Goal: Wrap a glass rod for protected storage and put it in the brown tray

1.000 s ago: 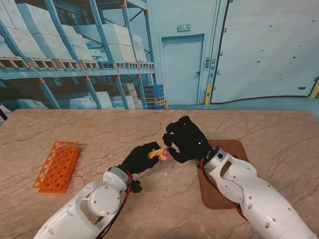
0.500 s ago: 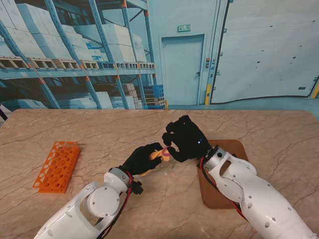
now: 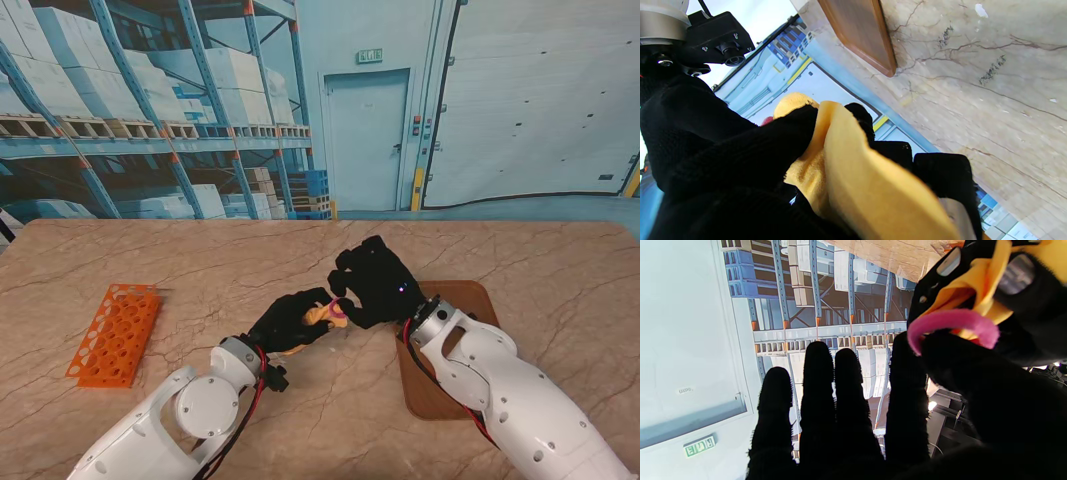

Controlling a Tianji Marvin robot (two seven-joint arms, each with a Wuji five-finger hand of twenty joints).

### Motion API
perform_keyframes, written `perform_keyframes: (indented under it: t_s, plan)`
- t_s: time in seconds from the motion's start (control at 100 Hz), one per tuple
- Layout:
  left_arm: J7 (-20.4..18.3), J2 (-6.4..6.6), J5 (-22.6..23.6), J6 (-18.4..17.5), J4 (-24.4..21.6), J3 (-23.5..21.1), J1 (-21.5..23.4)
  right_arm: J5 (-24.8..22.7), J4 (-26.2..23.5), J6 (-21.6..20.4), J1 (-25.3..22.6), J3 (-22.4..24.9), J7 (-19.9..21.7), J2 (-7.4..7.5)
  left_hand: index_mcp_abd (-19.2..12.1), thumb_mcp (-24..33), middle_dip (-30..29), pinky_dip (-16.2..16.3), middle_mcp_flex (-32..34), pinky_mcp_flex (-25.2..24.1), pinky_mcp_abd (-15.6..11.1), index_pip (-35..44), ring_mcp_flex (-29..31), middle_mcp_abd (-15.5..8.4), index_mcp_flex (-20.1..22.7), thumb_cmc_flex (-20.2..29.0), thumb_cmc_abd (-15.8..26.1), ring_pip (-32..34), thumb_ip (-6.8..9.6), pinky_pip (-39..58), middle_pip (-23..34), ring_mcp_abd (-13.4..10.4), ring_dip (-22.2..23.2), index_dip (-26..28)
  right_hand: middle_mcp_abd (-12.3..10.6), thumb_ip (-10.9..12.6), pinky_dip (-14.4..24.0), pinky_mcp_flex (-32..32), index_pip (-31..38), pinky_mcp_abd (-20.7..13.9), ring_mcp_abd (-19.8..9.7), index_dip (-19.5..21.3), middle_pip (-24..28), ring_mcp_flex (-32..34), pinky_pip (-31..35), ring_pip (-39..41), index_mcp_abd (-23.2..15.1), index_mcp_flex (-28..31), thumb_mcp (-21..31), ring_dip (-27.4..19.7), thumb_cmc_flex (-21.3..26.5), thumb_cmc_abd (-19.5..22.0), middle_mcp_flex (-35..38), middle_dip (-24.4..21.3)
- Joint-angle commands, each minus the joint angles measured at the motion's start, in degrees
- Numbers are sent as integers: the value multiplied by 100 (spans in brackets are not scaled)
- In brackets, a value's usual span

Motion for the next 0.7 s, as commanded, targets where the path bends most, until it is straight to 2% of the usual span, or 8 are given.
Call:
perform_keyframes:
  t_s: [0.0,0.06,0.13,0.24,0.36,0.52,0.59,0.69]
  plan:
    - [4,4,38,-46,22,14,9,-16,-49,10,-42,-3,6,-7,-22,-56,65,27,222,195,-844,-152,194,-73,-82,-271,-349,550,-201,1492,108,-128,-24,-93,-35,-165,17,-69,12,53,-74,-18,34,83,48,-20,-148,-136,-24,75,92,152,93,34]
    - [39,6,116,-86,46,22,-1,-23,-44,8,-42,-6,-11,-6,71,-367,65,-10,201,200,-943,-369,195,-124,2,-634,-276,543,-232,1492,121,-198,-30,-48,-35,-174,18,-69,13,53,-75,-18,34,84,48,-21,-150,-138,-24,76,93,154,93,34]
    - [89,0,156,-126,67,28,-6,-24,-39,4,-44,-7,-35,-8,184,-588,63,-40,178,203,-1001,-689,195,-153,109,-1416,-126,534,-6,1492,126,-239,-32,282,-35,-180,19,-69,15,53,-76,-19,34,84,47,-23,-146,-138,-20,78,102,153,93,35]
    - [197,-32,125,-164,86,22,8,-39,-29,1,-50,-10,-82,-6,209,-981,88,-62,128,205,-1034,-790,195,-148,96,-1974,-241,528,-260,1492,156,-256,-32,395,-35,-194,22,-69,17,53,-74,-21,34,84,46,-24,-146,-140,-17,84,94,154,93,35]
    - [212,-36,112,-174,94,15,12,-54,-11,1,-53,-18,-116,-2,210,-1304,120,-43,111,204,-1015,-832,195,-109,99,-2234,20,560,-295,1492,193,-252,-4,456,-35,-202,23,-68,20,53,-79,-22,34,84,45,-26,-144,-138,-13,87,98,154,93,35]
    - [201,-50,20,-167,99,30,20,-61,-9,14,-61,-19,-126,-1,-210,-3118,269,129,218,179,-657,-1477,186,97,298,-2196,1886,783,201,1491,333,77,58,191,-35,-213,26,-68,21,53,-80,-22,34,81,44,-28,-153,-143,-10,93,99,154,93,36]
    - [219,-62,-28,-87,60,27,42,-66,-13,21,-73,-19,-132,0,-244,-3203,282,223,359,163,-451,-1430,188,135,632,-1876,2456,878,263,1492,387,249,54,191,-35,-215,27,-68,24,53,-80,-22,34,83,43,-27,-147,-142,-8,95,99,153,93,36]
    - [305,-72,60,-58,60,38,41,-78,-21,20,-88,-19,-137,3,-149,-2840,280,297,529,157,-363,-1222,187,32,984,-1102,2740,967,278,1491,434,296,21,222,-35,-221,29,-68,23,53,-79,-24,34,87,42,-27,-157,-141,-8,98,91,150,93,36]
